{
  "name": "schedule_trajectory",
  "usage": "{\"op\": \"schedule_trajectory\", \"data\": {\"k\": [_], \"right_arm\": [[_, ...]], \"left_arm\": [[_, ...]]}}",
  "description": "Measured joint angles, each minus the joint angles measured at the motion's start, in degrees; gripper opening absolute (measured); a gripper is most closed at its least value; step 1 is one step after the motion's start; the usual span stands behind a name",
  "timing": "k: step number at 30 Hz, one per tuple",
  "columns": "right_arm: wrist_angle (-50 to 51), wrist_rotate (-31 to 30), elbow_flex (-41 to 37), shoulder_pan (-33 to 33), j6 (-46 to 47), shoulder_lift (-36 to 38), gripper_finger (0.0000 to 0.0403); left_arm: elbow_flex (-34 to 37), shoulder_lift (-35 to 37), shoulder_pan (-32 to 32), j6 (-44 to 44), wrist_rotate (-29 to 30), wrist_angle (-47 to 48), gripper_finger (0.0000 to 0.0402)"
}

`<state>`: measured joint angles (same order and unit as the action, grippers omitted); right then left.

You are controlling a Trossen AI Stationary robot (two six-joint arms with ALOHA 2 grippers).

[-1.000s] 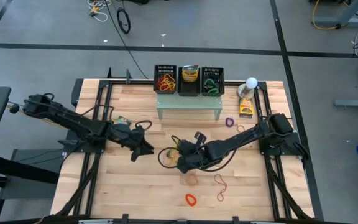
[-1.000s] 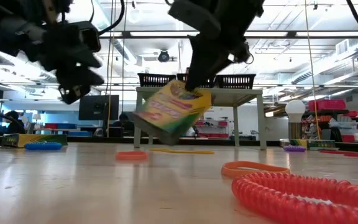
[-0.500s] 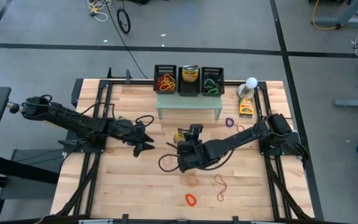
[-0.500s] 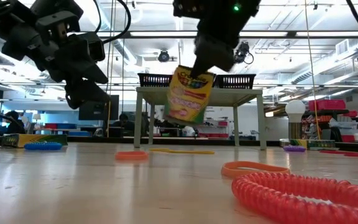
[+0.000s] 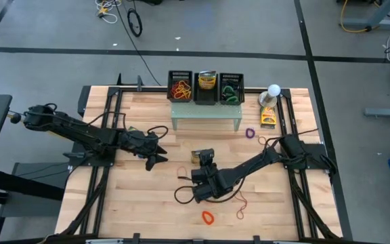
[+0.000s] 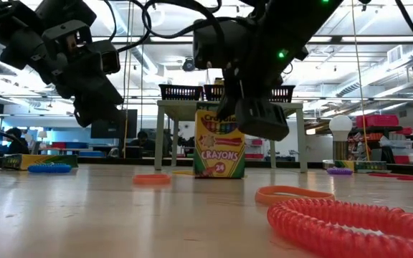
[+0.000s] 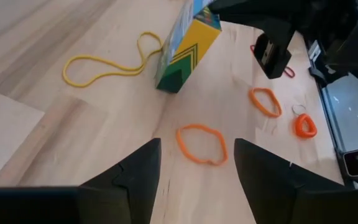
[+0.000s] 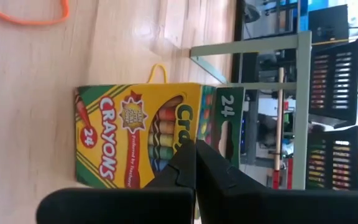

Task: Pick & Place Office Desk Supplies
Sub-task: Put the crayon box on the middle black bin on the shelf

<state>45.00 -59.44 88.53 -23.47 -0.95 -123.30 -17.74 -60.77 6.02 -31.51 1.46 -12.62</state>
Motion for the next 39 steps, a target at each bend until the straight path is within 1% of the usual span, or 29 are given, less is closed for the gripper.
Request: {"op": "schedule_trajectory", "data": {"k": [6,8,15,24,34,39], "right_arm": [[-2.1,0.1,0.0,-0.5,-0.1,-0.3,0.0001],[-2.9,0.4,0.0,-0.5,0.0,-0.3,0.0008],[-5.0,1.2,0.1,-1.2,0.2,-0.4,0.0058],[-7.2,1.6,0.1,-2.1,0.3,-0.4,0.0098],[-9.9,1.6,0.0,-3.0,0.3,-0.5,0.017],[-9.9,1.4,0.0,-2.7,0.3,-0.5,0.0192]], "left_arm": [[0.0,0.0,0.0,0.0,-0.3,1.1,0.0209],[0.0,0.0,0.0,-0.1,-0.5,1.1,0.0209],[0.0,0.0,0.0,-0.2,-0.6,1.1,0.0209],[0.0,0.0,0.0,-0.2,-0.6,1.1,0.0209],[0.0,0.0,0.0,-0.5,-0.6,1.1,0.0209],[0.0,0.0,0.0,-0.6,-0.6,1.1,0.0209]]}}
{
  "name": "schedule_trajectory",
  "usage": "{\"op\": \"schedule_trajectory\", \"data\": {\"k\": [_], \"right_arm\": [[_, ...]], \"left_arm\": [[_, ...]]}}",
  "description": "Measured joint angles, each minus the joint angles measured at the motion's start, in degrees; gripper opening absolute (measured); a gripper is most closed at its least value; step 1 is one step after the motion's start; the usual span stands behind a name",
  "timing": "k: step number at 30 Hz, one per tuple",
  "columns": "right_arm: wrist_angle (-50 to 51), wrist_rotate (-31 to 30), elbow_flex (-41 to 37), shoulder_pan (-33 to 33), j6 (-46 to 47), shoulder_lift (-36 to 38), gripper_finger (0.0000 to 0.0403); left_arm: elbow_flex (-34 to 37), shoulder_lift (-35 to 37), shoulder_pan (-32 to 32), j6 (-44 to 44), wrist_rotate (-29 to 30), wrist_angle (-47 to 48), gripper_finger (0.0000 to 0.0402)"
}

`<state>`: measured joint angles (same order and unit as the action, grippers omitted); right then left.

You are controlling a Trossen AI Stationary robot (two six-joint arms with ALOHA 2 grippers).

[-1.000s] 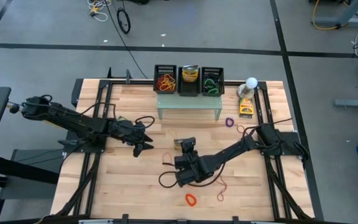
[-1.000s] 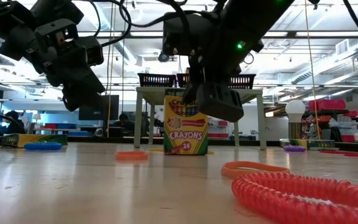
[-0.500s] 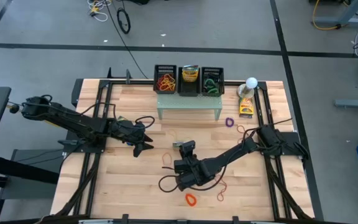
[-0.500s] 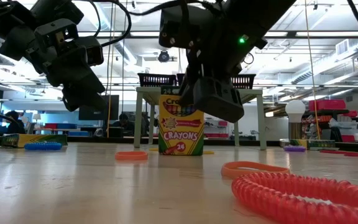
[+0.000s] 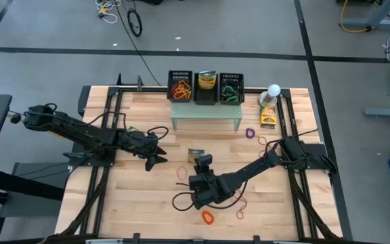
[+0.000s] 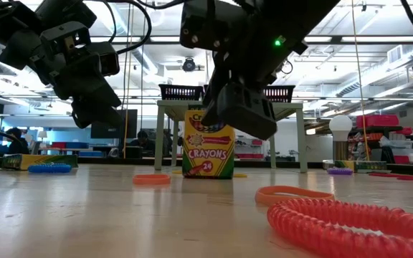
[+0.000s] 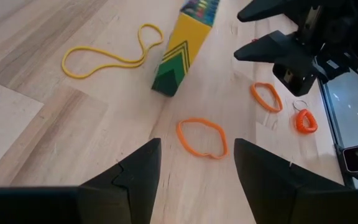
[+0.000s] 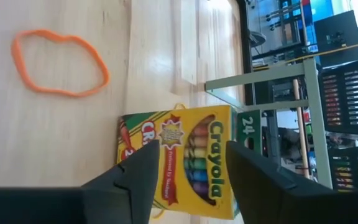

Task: Pick & Place Office Desk Supplies
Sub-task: Put the crayon box on the middle black bin on the shelf

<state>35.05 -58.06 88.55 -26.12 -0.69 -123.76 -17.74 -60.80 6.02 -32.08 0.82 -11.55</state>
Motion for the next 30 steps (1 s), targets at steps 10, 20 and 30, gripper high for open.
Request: {"op": "schedule_trajectory", "data": {"k": [10,20,30], "right_arm": [[-0.2,0.9,0.0,-0.1,4.4,2.8,0.0204],[12.3,31.2,8.0,5.9,26.0,16.8,0.0167],[15.7,51.7,7.6,13.6,24.0,17.4,0.0104]], "left_arm": [[0.0,0.0,0.0,-0.1,0.0,0.0,0.0209],[0.0,0.0,0.0,0.9,-2.5,-1.6,0.0175],[2.7,0.0,0.1,13.9,6.2,-20.5,0.0006]]}}
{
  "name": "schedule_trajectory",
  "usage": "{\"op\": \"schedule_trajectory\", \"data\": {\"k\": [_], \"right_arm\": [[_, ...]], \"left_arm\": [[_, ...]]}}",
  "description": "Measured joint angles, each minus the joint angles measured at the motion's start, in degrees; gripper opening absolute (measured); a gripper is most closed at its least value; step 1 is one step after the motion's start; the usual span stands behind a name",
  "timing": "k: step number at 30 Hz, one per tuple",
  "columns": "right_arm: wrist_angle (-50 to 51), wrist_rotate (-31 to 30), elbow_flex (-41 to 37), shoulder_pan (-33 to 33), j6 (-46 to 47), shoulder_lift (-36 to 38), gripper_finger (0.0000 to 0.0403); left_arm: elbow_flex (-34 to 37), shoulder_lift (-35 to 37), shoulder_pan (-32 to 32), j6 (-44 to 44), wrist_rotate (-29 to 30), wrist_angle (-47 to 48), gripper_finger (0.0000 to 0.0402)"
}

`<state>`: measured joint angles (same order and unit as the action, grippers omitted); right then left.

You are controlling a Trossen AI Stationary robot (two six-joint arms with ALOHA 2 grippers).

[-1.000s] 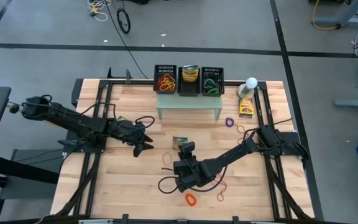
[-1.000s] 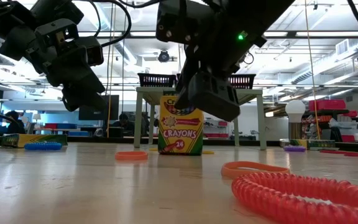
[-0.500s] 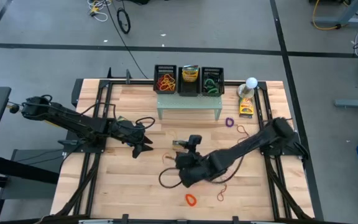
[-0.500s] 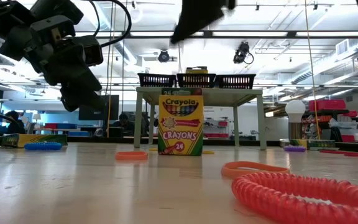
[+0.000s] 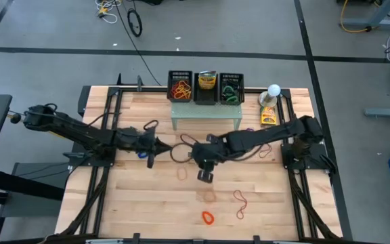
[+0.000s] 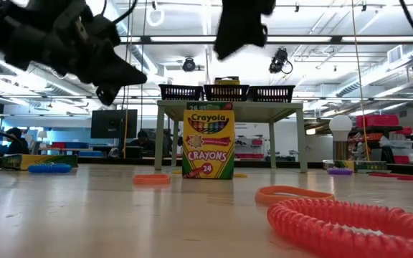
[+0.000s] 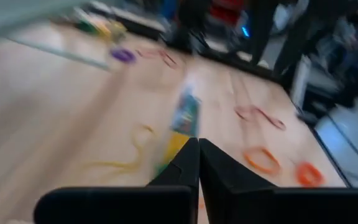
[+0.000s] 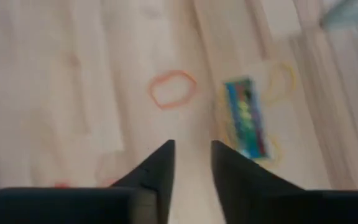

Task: Pick & Place Office Desk Supplies
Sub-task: Put the crayon box on the middle black bin on the shelf

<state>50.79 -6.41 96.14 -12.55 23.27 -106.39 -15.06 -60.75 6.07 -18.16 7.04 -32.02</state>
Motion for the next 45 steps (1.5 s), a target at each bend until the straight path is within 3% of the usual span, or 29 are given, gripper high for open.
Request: {"op": "schedule_trajectory", "data": {"k": [7,13,25,33,38,45], "right_arm": [[-0.1,0.7,0.0,4.1,-0.8,-2.7,0.0234],[-1.4,0.6,0.0,6.0,-3.7,-6.8,0.0263],[-2.6,1.8,0.0,7.0,-10.7,-12.6,0.02],[0.4,4.5,2.1,7.7,-10.7,-11.1,0.0086],[11.5,6.6,15.2,10.3,-14.5,-9.5,0.0085],[30.0,11.1,38.8,21.3,-24.6,-9.3,0.0092]], "left_arm": [[14.2,0.0,-0.2,-1.6,10.2,-26.9,0.0005],[14.5,0.9,0.0,-1.8,10.8,-28.0,0.0007],[14.6,0.8,-0.2,-3.0,11.0,-24.4,0.0008],[14.6,0.8,-0.2,-7.2,10.9,-22.9,0.0009],[14.6,0.8,-0.1,-8.4,11.0,-23.3,0.0009],[14.6,0.8,-0.2,-5.7,14.7,-23.3,0.0009]]}}
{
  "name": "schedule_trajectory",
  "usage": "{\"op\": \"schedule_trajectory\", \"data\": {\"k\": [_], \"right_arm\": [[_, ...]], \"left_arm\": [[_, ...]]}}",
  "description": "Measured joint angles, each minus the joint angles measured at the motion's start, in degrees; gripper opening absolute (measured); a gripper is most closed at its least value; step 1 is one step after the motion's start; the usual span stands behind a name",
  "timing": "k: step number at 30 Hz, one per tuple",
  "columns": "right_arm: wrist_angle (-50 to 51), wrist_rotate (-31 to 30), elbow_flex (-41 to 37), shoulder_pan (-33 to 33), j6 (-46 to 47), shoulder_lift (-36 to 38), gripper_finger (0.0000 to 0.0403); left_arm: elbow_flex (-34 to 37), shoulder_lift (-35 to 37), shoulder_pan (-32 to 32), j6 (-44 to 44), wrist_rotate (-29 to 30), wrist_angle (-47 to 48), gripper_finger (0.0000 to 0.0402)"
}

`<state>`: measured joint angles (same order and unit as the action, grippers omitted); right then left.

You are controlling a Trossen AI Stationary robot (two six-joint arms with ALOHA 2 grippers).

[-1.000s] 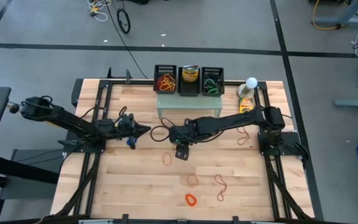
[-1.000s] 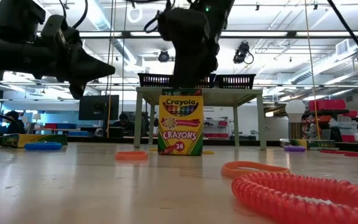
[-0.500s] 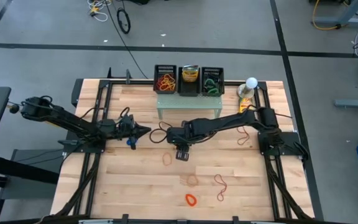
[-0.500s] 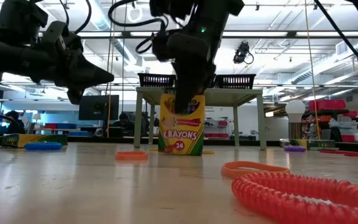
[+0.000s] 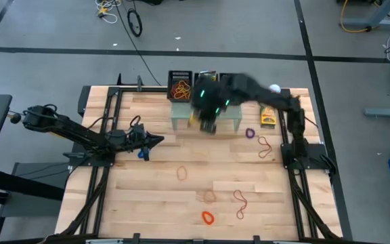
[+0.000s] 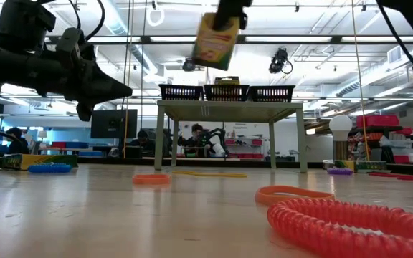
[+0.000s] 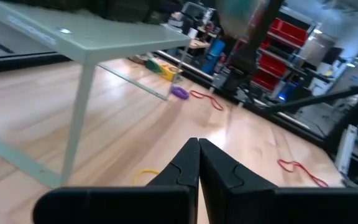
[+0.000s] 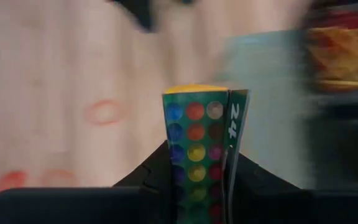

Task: Pick & Place Office Desk Supplies
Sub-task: Put the crayon box on the middle black bin on the shelf

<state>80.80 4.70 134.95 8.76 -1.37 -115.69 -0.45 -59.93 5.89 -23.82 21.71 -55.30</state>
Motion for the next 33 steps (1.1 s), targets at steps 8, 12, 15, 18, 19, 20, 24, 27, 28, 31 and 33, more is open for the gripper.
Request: {"op": "schedule_trajectory", "data": {"k": [8,12,15,18,19,20,24,27,28,31,33], "right_arm": [[-1.1,-5.8,-2.2,12.7,-17.6,2.5,0.0089],[-3.7,-5.9,-2.2,16.0,-20.4,2.7,0.0095],[-3.7,-6.0,-2.2,17.4,-20.5,2.8,0.0092],[-4.6,-6.1,-2.2,17.3,-20.2,2.8,0.0092],[-5.0,-6.0,-2.2,17.1,-20.1,2.8,0.0093],[-4.8,-5.9,-2.2,16.9,-20.1,2.8,0.0093],[-5.8,-9.0,-2.2,16.4,-20.1,2.8,0.0091],[-9.0,-12.3,-2.2,16.6,-20.3,2.5,0.0091],[-10.0,-13.6,-2.2,16.6,-20.7,2.3,0.0091],[-10.2,-14.1,-2.2,17.1,-22.9,1.0,0.0091],[-8.6,-13.6,-2.3,17.2,-23.3,-0.1,0.0091]], "left_arm": [[0.0,-0.1,0.1,-3.8,4.7,0.8,0.0009],[0.0,-0.1,0.1,-4.7,5.3,1.2,0.0009],[0.0,-0.1,0.0,-5.2,5.4,1.5,0.0009],[0.0,-0.1,0.1,-5.7,4.9,2.0,0.0009],[0.0,-0.1,0.1,-6.0,4.4,1.9,0.0009],[0.0,-0.1,0.1,-6.2,4.0,1.9,0.0009],[0.0,-0.1,0.2,-6.8,3.6,1.9,0.0009],[0.0,-0.1,0.1,-6.8,3.7,1.9,0.0009],[0.0,-0.1,0.1,-6.8,3.7,2.0,0.0009],[0.0,-0.1,0.1,-6.7,3.7,2.0,0.0009],[0.0,-0.1,0.1,-6.7,3.7,2.0,0.0009]]}}
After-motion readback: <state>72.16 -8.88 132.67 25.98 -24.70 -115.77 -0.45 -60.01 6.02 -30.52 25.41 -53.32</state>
